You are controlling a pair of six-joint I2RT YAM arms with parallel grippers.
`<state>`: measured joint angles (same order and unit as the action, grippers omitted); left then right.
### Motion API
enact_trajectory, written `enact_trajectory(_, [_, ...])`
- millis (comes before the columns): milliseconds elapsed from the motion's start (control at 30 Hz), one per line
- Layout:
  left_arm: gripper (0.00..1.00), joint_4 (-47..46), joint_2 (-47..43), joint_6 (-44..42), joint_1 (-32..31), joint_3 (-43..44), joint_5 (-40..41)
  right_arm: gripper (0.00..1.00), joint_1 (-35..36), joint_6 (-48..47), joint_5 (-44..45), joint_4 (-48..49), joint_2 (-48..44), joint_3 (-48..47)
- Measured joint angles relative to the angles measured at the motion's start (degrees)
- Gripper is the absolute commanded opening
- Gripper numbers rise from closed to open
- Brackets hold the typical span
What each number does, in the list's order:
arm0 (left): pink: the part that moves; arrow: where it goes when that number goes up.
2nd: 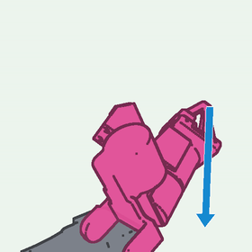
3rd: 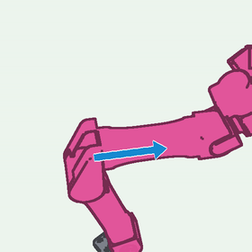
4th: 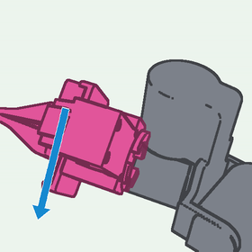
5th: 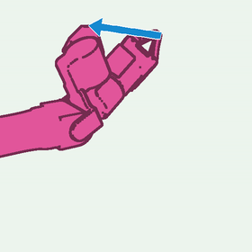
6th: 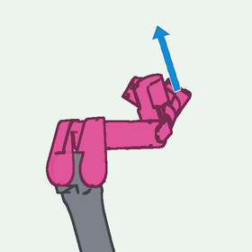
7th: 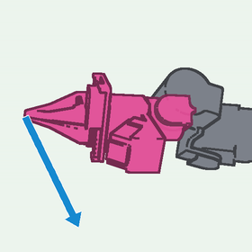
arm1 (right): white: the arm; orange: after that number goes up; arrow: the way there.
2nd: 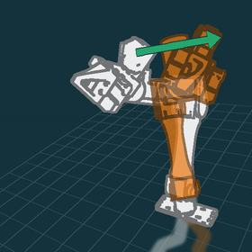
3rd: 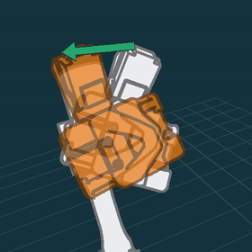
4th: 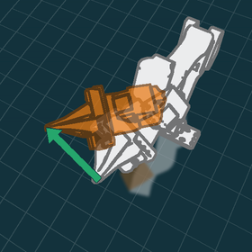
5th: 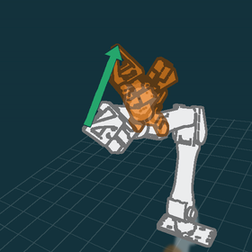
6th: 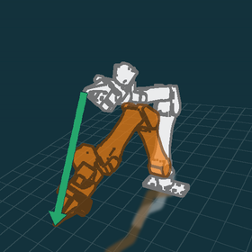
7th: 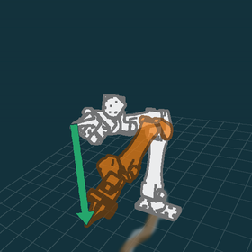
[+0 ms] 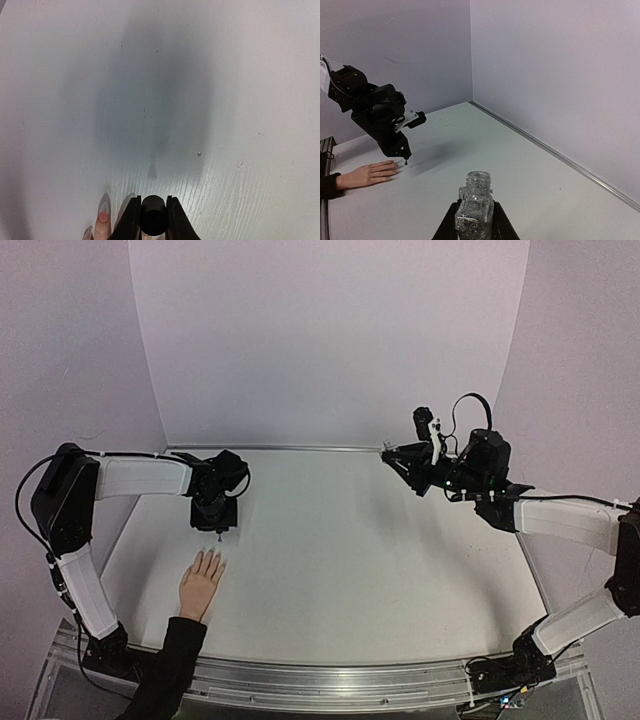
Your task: Paint the nails
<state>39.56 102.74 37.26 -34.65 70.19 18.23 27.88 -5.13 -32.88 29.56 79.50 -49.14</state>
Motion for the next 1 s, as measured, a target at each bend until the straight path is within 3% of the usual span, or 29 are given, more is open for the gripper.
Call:
enact_trajectory(300, [0.00,1.46,-3.69,1.85,-0.49,-3.16,-0.60,0.00,0.00,0.61,-0.35,0.29,0.00,-0.01])
enact_trajectory(1000, [0.00,0.94,-3.30,3.30,-1.81,-5.85,-3.05,0.00,0.00,0.88,-0.85,0.39,0.00,-0.05])
